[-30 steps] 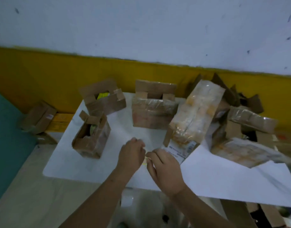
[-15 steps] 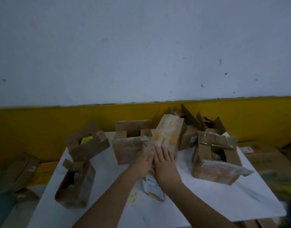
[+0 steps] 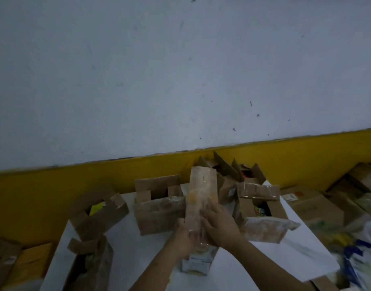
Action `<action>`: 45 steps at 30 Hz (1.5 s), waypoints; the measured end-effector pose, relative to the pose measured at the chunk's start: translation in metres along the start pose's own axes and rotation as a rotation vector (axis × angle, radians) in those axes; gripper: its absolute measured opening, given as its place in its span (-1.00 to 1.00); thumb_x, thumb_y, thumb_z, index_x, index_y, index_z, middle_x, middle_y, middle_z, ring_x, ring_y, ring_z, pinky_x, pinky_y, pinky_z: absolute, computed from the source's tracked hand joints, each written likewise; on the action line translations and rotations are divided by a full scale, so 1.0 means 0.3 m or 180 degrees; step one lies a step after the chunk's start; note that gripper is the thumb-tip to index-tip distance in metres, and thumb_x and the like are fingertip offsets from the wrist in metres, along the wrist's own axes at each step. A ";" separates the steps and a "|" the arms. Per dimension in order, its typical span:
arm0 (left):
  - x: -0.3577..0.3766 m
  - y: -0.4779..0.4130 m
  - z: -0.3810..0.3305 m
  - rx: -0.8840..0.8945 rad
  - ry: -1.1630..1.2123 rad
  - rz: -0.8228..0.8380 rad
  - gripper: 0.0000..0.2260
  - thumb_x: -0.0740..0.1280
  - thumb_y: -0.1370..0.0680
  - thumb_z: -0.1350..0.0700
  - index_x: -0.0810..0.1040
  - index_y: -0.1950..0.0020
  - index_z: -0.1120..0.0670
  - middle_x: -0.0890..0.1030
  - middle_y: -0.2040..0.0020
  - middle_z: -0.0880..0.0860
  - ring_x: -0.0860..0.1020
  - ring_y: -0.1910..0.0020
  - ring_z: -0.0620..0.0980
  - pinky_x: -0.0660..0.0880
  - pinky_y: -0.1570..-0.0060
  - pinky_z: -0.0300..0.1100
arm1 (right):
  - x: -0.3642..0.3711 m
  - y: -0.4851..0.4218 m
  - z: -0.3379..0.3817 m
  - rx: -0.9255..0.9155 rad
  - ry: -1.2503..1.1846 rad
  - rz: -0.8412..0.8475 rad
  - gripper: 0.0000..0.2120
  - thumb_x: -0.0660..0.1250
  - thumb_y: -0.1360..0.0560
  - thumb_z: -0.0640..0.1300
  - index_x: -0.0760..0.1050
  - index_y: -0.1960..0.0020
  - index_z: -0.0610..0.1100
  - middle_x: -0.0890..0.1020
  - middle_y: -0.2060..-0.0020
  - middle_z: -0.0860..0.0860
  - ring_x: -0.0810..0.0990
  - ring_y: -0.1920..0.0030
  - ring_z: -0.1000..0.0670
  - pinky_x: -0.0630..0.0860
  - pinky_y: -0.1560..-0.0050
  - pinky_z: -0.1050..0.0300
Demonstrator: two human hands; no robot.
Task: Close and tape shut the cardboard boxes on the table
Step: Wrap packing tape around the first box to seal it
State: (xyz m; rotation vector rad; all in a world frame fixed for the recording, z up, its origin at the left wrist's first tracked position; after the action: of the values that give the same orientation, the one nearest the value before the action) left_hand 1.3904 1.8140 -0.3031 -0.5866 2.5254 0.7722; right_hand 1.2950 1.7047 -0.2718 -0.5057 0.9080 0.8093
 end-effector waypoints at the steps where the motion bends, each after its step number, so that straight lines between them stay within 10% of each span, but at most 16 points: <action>1: 0.011 0.003 0.003 0.0020 0.0058 0.0033 -0.58 0.27 -0.59 -0.09 0.20 -0.32 0.06 0.39 -0.12 -0.01 0.50 -0.04 -0.06 0.56 -0.08 -0.08 | -0.017 -0.010 -0.023 0.0248 0.0063 -0.0264 -0.40 0.18 -0.59 0.21 0.17 -0.56 0.02 0.11 -0.57 0.05 0.06 -0.57 -0.02 0.08 -0.56 -0.06; 5: 0.068 0.008 0.012 0.0127 0.0223 0.0221 -0.58 0.32 -0.59 -0.02 0.13 -0.26 0.00 0.33 -0.11 -0.05 0.44 0.02 -0.21 0.47 0.18 -0.40 | 0.032 -0.014 -0.118 0.1532 -0.1581 -0.0162 -0.09 0.41 -0.46 0.20 -0.07 -0.56 -0.05 0.32 -0.46 -0.10 0.41 -0.37 -0.13 0.39 -0.37 -0.17; 12: -0.022 -0.091 -0.024 -0.0421 0.0730 0.0412 -0.46 0.46 -0.49 0.09 0.25 -0.36 0.06 0.47 0.00 -0.06 0.48 0.11 -0.17 0.43 0.29 -0.29 | 0.072 -0.016 -0.143 0.1788 -0.2283 -0.0368 -0.18 0.47 -0.46 0.05 0.02 -0.50 -0.03 0.43 -0.26 -0.03 0.50 -0.21 -0.09 0.49 -0.16 -0.02; 18: -0.044 -0.213 -0.100 -0.0312 0.1634 -0.0166 -0.45 0.37 -0.51 -0.20 0.34 -0.45 -0.08 0.58 -0.21 0.04 0.59 -0.05 -0.01 0.51 0.15 -0.13 | 0.130 -0.047 -0.125 0.1356 -0.2196 -0.0444 -0.24 0.40 -0.52 0.06 0.00 -0.51 -0.07 0.46 -0.21 0.05 0.54 -0.05 0.11 0.47 0.13 0.39; 27: -0.013 -0.426 -0.154 -0.0298 0.1400 -0.0608 -0.58 0.31 -0.59 -0.10 0.29 -0.36 0.01 0.51 -0.18 0.04 0.50 0.05 -0.06 0.43 0.26 -0.21 | 0.093 -0.303 -0.274 0.2030 -0.2419 -0.0235 -0.25 0.38 -0.33 0.40 0.32 -0.31 -0.06 0.60 -0.09 -0.03 0.62 -0.06 -0.04 0.58 -0.13 -0.12; 30: -0.028 -0.476 -0.131 -0.0436 0.1268 -0.0723 -0.48 0.31 -0.58 -0.10 0.22 -0.45 0.04 0.49 -0.26 0.09 0.54 -0.12 0.07 0.54 0.06 -0.06 | 0.125 -0.379 -0.294 0.1944 -0.2007 -0.0179 -0.21 0.25 -0.26 0.51 0.45 -0.27 -0.01 0.65 -0.06 0.00 0.63 -0.05 -0.01 0.57 -0.14 -0.11; 35: -0.056 -0.475 -0.119 -0.0503 0.1246 -0.0713 -0.46 0.34 -0.57 -0.12 0.24 -0.46 0.02 0.51 -0.17 0.03 0.50 0.06 -0.07 0.39 0.32 -0.23 | 0.148 -0.398 -0.273 0.1761 -0.1776 -0.0241 -0.24 0.23 -0.33 0.49 0.45 -0.30 -0.02 0.65 -0.07 0.02 0.63 -0.05 0.00 0.57 -0.12 -0.07; 40: -0.165 -0.605 -0.219 -0.0058 0.1101 -0.0946 -0.48 0.40 -0.52 0.01 0.32 -0.45 -0.06 0.48 -0.29 -0.02 0.51 -0.13 -0.05 0.56 -0.07 -0.04 | 0.109 -0.526 -0.306 0.1856 -0.1571 0.0173 -0.21 0.24 -0.37 0.50 0.48 -0.27 -0.12 0.62 -0.09 -0.07 0.61 -0.07 -0.06 0.57 -0.09 0.00; 45: -0.199 -0.763 -0.259 -0.0060 0.0612 -0.0856 -0.29 0.28 -0.59 -0.16 -0.04 -0.62 -0.06 0.16 -0.59 0.02 0.19 -0.54 0.08 0.23 -0.45 0.05 | 0.102 -0.716 -0.329 0.1929 -0.1568 0.0291 0.01 0.11 -0.31 0.59 0.30 -0.47 -0.12 0.53 -0.29 -0.11 0.54 -0.23 -0.15 0.49 -0.18 -0.02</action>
State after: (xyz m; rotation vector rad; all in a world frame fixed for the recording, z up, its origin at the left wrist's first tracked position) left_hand 1.5338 1.6104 -0.3095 -1.0262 2.5369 0.6684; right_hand 1.4280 1.5184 -0.3388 0.2611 0.6688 0.6541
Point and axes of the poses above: each hand's wrist, its own y-axis away from the middle knuckle, its own x-axis out of the palm, z = x × y, the point moved 5 cm from there along -y, towards the middle knuckle
